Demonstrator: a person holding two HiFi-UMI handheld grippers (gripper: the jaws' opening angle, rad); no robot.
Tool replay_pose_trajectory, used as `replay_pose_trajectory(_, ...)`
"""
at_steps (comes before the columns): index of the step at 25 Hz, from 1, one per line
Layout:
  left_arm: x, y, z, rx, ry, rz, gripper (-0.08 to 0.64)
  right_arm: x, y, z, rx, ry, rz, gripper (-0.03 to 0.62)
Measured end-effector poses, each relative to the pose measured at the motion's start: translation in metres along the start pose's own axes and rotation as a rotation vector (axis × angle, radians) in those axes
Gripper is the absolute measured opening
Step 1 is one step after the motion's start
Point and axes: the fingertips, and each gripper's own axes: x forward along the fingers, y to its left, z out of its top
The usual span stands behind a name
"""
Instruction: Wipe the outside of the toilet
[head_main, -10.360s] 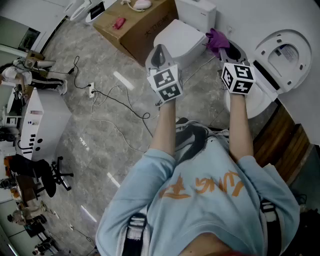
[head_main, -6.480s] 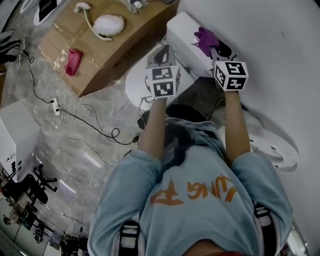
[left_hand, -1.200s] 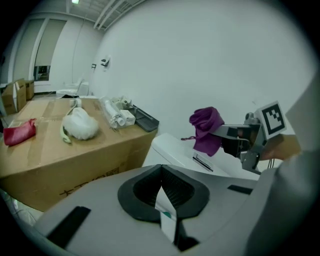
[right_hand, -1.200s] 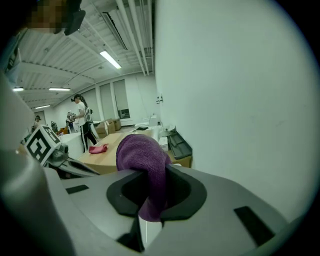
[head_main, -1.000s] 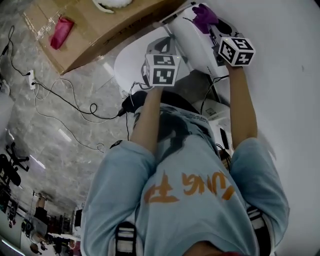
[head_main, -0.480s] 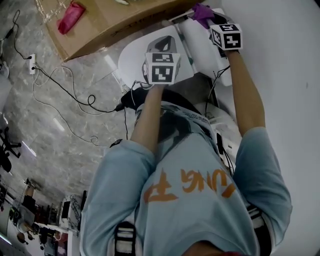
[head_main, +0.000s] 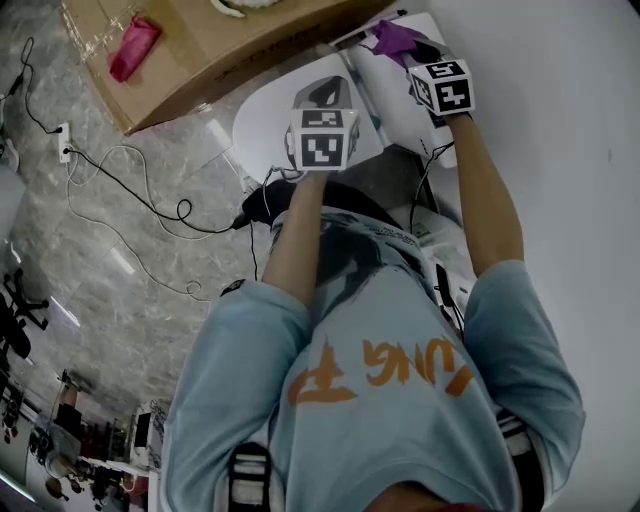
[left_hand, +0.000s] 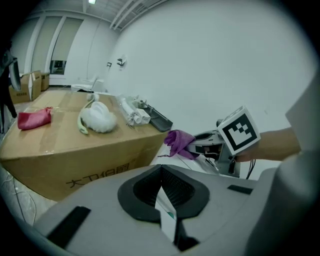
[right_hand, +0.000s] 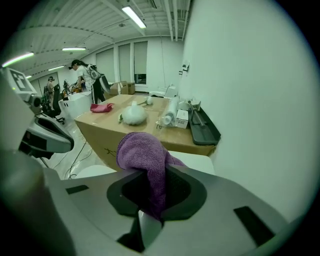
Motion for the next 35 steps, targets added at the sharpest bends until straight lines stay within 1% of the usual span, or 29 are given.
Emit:
replay_pose_trajectory(4, 0.004, -0.004, 0.000, -0.003, 0.004, -0.010, 0.025, -0.009, 0.005, -0.010, 0.015, -0.006, 0.018, 0.067)
replay_pose_trajectory(7, 0.005, -0.007, -0.002, 0.003, 0.013, -0.013, 0.025, -0.016, 0.009, -0.016, 0.004, -0.004, 0.028, 0.067)
replay_pose_trajectory(10, 0.006, -0.010, -0.003, 0.004, 0.013, -0.014, 0.025, -0.023, 0.013, -0.024, -0.005, -0.002, 0.029, 0.067)
replay_pose_trajectory(14, 0.009, -0.016, -0.003, 0.014, 0.014, -0.023, 0.025, -0.032, 0.017, -0.034, 0.008, -0.012, 0.033, 0.067)
replay_pose_trajectory(18, 0.011, -0.022, -0.004, 0.017, 0.019, -0.029, 0.025, -0.041, 0.023, -0.043, 0.010, -0.013, 0.059, 0.067)
replay_pose_trajectory(23, 0.012, -0.030, -0.005, 0.028, 0.029, -0.040, 0.025, -0.052, 0.031, -0.054, -0.016, -0.011, 0.090, 0.067)
replay_pose_trajectory(29, 0.013, -0.037, -0.005, 0.042, 0.030, -0.045, 0.025, -0.063, 0.036, -0.068, 0.005, -0.028, 0.090, 0.067)
replay_pose_trajectory(35, 0.011, -0.045, -0.003, 0.064, 0.031, -0.052, 0.025, -0.080, 0.036, -0.083, 0.055, -0.048, 0.085, 0.067)
